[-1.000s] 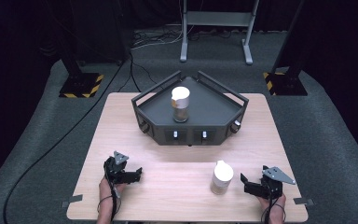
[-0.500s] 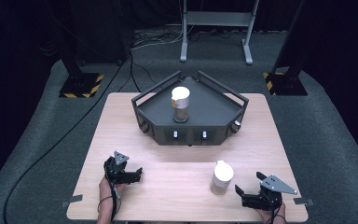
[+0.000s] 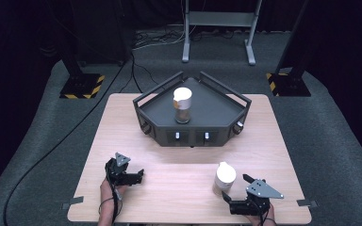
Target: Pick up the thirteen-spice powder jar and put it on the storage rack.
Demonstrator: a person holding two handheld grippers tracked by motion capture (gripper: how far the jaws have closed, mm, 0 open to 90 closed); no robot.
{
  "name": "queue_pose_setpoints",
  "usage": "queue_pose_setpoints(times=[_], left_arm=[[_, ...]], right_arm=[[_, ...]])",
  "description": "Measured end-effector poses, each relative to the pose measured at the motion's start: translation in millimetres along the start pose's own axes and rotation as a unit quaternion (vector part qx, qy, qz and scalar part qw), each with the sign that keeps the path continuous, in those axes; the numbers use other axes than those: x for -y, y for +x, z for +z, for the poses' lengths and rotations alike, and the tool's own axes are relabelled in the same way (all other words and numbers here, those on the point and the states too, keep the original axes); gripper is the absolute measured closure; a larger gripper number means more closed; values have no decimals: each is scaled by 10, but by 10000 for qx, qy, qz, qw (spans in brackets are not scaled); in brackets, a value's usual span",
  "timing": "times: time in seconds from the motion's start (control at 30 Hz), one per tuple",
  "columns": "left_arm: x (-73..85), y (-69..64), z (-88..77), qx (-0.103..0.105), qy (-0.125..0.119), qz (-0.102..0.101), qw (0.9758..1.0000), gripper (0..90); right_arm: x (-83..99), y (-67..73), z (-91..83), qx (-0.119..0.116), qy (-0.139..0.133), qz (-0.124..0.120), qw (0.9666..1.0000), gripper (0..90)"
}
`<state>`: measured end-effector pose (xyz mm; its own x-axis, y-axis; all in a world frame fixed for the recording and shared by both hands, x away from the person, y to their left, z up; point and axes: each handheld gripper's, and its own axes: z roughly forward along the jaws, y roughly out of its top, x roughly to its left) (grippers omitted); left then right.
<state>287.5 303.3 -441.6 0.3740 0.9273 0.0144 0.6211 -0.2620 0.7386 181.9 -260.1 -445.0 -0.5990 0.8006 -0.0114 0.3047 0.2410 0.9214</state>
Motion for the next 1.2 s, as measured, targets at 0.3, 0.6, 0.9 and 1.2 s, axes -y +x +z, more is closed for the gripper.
queue_pose_setpoints(times=[0.3, 0.6, 0.9, 1.2], left_arm=[[0, 5, 1, 12, -1, -3, 10000, 38], [3, -3, -3, -1, -8, 29, 10000, 39], [4, -2, -3, 2, -12, 28, 10000, 40], [5, -1, -4, 4, -12, 26, 10000, 43]], right_arm=[[-60, 139, 229, -23, -98, -174, 9998, 0], [-7, 212, 387, 192, -51, -150, 9997, 58], [37, 170, 431, 149, 235, 76, 9996, 262], [33, 212, 431, 276, 278, 49, 9992, 301]])
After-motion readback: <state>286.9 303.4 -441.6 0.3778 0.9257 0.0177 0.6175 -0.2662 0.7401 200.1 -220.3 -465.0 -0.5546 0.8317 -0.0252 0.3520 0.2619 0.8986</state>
